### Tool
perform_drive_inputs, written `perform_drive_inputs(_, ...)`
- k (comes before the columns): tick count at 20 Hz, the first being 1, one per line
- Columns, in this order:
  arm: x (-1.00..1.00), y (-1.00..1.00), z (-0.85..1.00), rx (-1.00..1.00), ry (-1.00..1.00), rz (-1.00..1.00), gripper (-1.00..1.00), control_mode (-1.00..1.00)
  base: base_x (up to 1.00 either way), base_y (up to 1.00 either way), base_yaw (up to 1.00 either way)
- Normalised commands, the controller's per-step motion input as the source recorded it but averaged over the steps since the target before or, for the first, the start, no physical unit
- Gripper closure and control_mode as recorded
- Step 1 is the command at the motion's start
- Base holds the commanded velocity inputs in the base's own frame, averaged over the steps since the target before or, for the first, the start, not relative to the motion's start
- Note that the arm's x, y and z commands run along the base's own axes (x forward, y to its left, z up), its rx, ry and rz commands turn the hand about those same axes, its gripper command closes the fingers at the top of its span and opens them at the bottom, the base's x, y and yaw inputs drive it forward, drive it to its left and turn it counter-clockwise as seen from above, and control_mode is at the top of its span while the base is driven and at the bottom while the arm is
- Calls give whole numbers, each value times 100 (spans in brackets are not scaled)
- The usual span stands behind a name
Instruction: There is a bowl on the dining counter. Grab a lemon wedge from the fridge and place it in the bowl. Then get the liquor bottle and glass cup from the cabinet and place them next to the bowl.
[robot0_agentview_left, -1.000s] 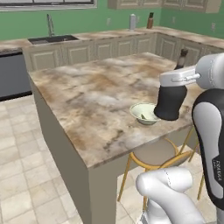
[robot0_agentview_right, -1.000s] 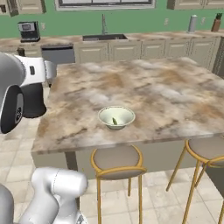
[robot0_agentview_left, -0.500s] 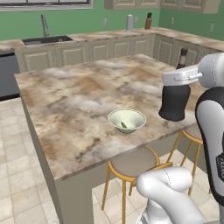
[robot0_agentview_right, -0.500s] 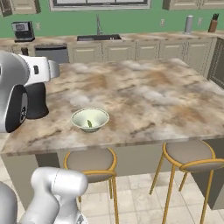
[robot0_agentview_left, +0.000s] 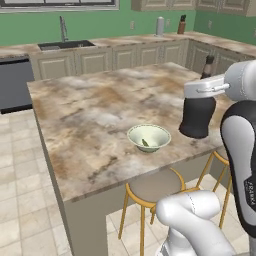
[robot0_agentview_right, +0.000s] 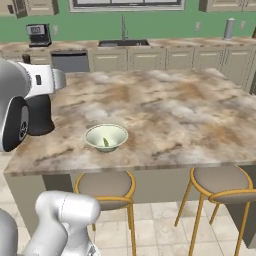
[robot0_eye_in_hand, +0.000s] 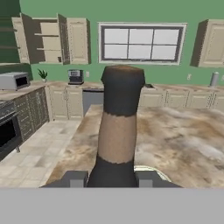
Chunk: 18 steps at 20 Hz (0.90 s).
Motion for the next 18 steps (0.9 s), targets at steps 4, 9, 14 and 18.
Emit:
perform_drive_inputs(4,69,-75,-11,8,9,13,100,-100,0,0,0)
perform_drive_inputs(9,85,-97,-9,11,9,18,100,-100,0,0,0)
perform_drive_inputs(14,98,-96,-18,9,7,25,100,-100,0,0,0)
perform_drive_inputs(18,89,-62,-45,1,1,29,100,-100,0,0,0)
